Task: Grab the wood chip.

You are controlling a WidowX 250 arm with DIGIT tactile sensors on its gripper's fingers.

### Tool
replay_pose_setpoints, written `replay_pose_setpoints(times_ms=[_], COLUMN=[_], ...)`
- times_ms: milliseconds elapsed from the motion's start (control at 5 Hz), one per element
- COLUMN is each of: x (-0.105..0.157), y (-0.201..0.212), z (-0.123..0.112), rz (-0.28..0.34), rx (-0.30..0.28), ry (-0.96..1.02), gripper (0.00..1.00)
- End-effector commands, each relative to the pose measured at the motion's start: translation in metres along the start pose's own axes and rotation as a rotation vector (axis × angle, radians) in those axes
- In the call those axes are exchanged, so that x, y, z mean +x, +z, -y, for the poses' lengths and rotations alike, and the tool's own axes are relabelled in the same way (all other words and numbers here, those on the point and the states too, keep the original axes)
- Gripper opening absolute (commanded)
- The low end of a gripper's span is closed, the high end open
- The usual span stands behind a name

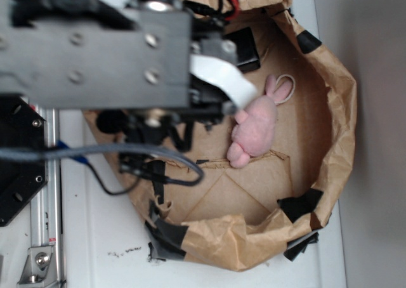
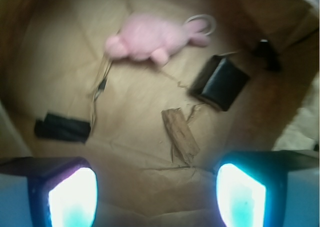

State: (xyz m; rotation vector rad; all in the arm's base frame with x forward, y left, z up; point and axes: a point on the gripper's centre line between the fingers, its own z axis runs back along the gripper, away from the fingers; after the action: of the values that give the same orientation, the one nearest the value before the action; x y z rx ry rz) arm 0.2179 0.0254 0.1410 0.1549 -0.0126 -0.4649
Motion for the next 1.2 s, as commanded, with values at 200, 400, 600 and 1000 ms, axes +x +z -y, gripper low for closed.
replay_pose_setpoints(times_ms=[200, 400, 600, 1000], x=[0.011, 0.016, 0.012, 0.012], y=[-0.019, -0.035, -0.038, -0.077], z=[-0.03, -0.026, -0.024, -0.032], rz=[0.0, -0.023, -0.019, -0.037], rx=[0.012, 0.006, 0.006, -0.01], ry=[-0.06, -0.083, -0.09, -0.067], gripper=[1.0, 1.0, 1.0, 1.0])
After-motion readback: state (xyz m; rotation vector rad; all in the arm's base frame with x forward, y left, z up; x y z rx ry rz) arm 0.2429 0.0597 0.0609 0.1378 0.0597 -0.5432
